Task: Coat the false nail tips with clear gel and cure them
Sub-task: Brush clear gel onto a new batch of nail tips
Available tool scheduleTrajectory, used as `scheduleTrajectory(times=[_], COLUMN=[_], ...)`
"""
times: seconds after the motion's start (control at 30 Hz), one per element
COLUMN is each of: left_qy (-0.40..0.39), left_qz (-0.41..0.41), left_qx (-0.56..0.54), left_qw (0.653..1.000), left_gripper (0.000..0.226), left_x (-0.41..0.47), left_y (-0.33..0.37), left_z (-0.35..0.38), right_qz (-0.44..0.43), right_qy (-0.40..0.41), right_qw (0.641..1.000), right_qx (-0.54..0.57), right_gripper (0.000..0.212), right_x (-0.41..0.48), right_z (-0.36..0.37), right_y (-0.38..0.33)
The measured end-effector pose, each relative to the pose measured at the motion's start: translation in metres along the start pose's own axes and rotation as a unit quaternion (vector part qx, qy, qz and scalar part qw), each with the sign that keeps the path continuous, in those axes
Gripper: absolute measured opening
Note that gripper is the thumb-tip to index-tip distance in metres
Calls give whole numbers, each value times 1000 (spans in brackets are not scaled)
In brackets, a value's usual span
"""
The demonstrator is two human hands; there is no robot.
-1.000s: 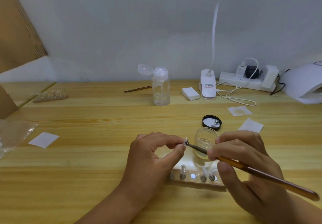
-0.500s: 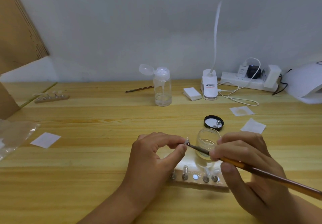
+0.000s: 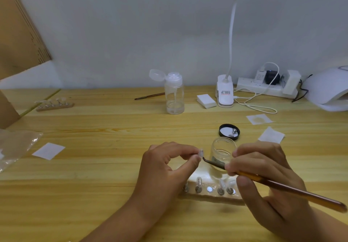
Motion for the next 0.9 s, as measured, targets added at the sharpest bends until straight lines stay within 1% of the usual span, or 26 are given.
scheduleTrajectory(times=[0.13,0.27,0.37,0.5,0.7,0.9], left_qy=[1,-2,1,-1,-6,-9], left_qz=[-5,-8,-9,-8,-33,-29], left_qx=[-6,0,-8,-26,-11,-11], left_qw=[1000,1000,1000,1000,999,999], left_gripper=[5,14,4,2,18,18], left_x=[1,0,0,0,-2,-2], left_y=[0,-1,-2,-2,-5,-5], left_z=[1,1,1,2,2,2], right_qz=[13,31,26,13,38,9], right_qy=[12,17,8,13,28,4], right_qw=[1000,999,1000,999,999,1000], right_qx=[11,-3,10,34,7,28], right_gripper=[20,21,22,21,20,18], right_x=[-1,0,0,-1,-1,-2], right_z=[-1,2,3,0,0,2], right_y=[3,5,3,1,6,1])
Point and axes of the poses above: each hand's wrist, its own x-axis towards the middle knuckle, its own z-axis out of the palm, y = z × x, the point moved 2 cm from there along x, towards the middle knuckle, and after that the axes turned 1 degree about x, right-handed, at the moved point
